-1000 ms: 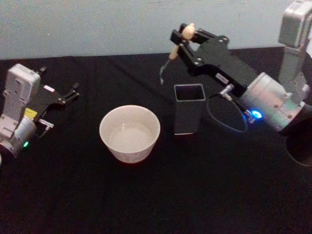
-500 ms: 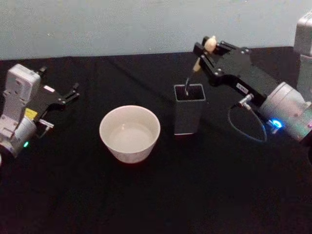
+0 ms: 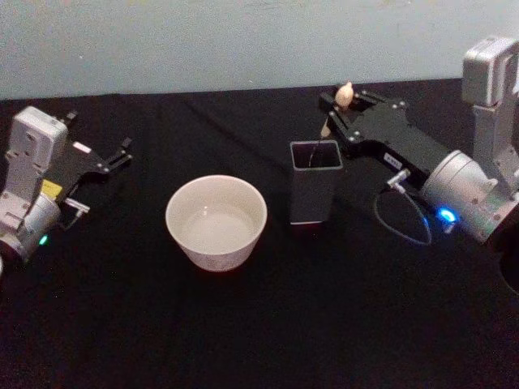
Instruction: Pick up the stirring spoon with one hand, stir inside the cup, then place it back in its original position.
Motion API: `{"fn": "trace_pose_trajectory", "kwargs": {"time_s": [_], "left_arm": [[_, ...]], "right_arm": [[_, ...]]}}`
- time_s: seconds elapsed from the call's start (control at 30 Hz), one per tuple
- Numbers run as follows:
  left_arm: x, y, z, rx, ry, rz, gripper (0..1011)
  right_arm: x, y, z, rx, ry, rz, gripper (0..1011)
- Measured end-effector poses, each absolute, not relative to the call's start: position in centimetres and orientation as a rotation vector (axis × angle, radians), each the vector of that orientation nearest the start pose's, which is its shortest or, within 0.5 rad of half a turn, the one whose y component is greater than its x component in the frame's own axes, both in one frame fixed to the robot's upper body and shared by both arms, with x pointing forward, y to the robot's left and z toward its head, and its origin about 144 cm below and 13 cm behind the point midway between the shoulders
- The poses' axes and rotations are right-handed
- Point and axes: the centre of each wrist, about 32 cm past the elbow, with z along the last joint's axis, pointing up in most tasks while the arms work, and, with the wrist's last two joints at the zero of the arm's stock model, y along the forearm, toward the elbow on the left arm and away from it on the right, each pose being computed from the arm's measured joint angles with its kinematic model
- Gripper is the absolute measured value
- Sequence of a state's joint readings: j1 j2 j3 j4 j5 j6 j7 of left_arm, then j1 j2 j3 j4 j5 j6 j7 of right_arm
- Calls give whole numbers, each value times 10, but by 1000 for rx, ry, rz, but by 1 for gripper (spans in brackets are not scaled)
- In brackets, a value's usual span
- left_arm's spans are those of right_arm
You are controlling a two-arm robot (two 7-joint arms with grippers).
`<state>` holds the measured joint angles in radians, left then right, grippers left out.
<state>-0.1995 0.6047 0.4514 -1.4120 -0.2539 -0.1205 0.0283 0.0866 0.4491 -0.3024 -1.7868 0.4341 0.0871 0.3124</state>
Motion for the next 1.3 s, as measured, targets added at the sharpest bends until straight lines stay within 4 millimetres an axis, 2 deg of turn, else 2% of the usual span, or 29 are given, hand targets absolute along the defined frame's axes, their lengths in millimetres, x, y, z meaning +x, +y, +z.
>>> {"fn": "trace_pose_trajectory", "kwargs": {"time_s": [0.67, 1.3], "left_arm": [[489, 310, 1140, 305, -285, 1248, 1001], [489, 310, 1140, 304, -285, 1248, 1001]], "right_arm": [[473, -228, 1182, -104, -20, -910, 214], [474, -224, 1174, -150, -32, -913, 214]]}}
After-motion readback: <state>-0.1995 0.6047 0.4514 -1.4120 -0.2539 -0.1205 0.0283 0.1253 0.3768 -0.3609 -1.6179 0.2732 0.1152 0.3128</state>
